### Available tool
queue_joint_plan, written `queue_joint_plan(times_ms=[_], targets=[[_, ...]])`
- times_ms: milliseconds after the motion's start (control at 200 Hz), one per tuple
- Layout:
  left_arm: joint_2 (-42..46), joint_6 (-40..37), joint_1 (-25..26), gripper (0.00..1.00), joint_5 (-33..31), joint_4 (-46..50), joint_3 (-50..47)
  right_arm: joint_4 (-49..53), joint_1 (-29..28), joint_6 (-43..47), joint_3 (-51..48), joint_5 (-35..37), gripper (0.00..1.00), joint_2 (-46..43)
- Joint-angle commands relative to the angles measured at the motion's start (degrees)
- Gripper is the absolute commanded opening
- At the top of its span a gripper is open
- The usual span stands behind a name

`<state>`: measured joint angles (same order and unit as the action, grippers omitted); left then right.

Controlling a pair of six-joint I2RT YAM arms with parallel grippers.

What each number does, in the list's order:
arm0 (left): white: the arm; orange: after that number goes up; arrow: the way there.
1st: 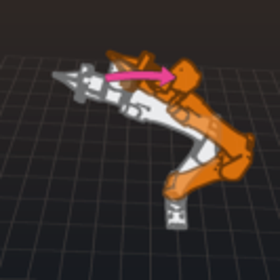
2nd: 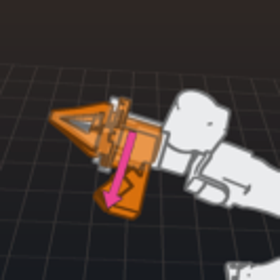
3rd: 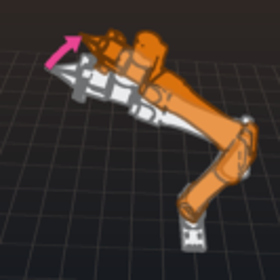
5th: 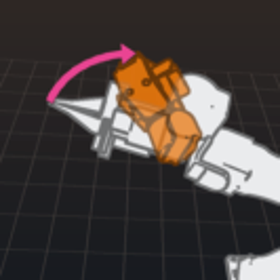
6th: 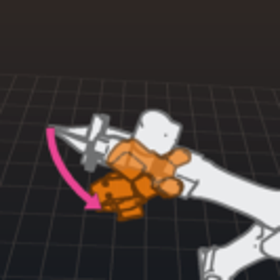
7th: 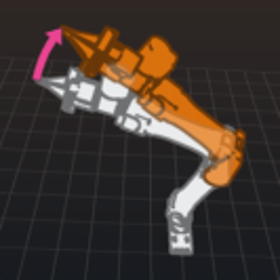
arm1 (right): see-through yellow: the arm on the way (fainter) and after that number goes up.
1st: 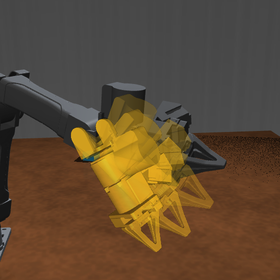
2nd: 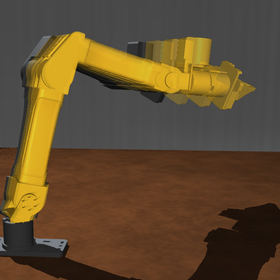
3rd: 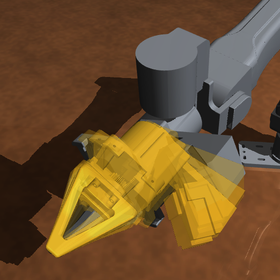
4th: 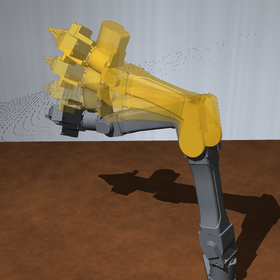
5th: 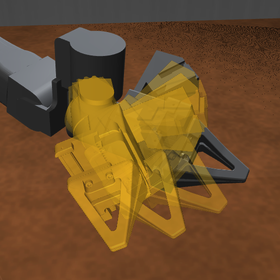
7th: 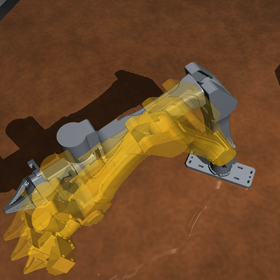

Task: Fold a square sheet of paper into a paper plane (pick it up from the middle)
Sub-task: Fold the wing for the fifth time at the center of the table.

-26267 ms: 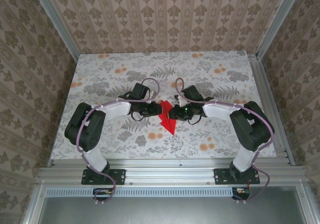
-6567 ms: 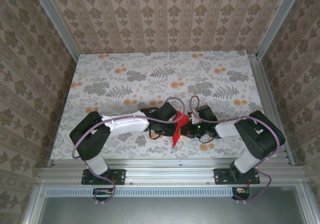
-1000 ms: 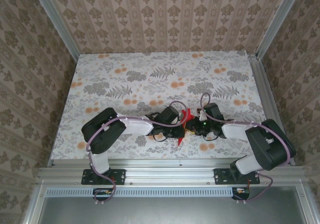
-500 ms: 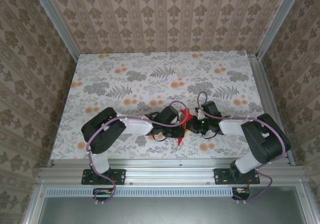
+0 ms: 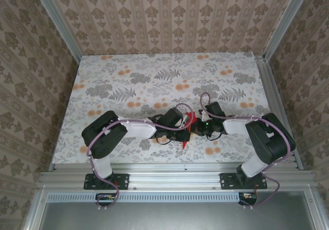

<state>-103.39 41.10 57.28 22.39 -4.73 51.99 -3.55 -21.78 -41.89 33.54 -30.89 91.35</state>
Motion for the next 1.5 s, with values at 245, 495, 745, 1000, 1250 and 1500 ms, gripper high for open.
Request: queue_joint_plan(times_ms=[245,495,745,1000,1250,1500], targets=[[7.35,-1.23,-0.02,0.20,-1.64,5.70,0.38,6.20,-1.08,2.16,0.02,8.02,0.01,3.98],[8.48,0.98,1.00,0.19,-7.19,7.63,-2.30,5.97,-1.51,2.07,-0.31,8.23,0.01,4.22],[6.37,1.46,2.82,0.15,-5.96,4.91,-2.24,5.75,-1.78,1.81,-0.73,8.22,0.02,4.13],[4.49,1.00,3.55,0.13,-4.99,4.40,-2.48,5.74,-1.86,1.81,-1.01,8.10,0.01,4.10],[3.55,1.01,3.92,0.13,-4.60,3.96,-3.17,5.58,-1.87,1.72,-1.11,8.13,0.01,4.28],[2.00,1.16,3.98,0.13,-4.12,2.44,-3.92,5.42,-1.86,1.60,-1.19,7.88,0.02,4.03]])
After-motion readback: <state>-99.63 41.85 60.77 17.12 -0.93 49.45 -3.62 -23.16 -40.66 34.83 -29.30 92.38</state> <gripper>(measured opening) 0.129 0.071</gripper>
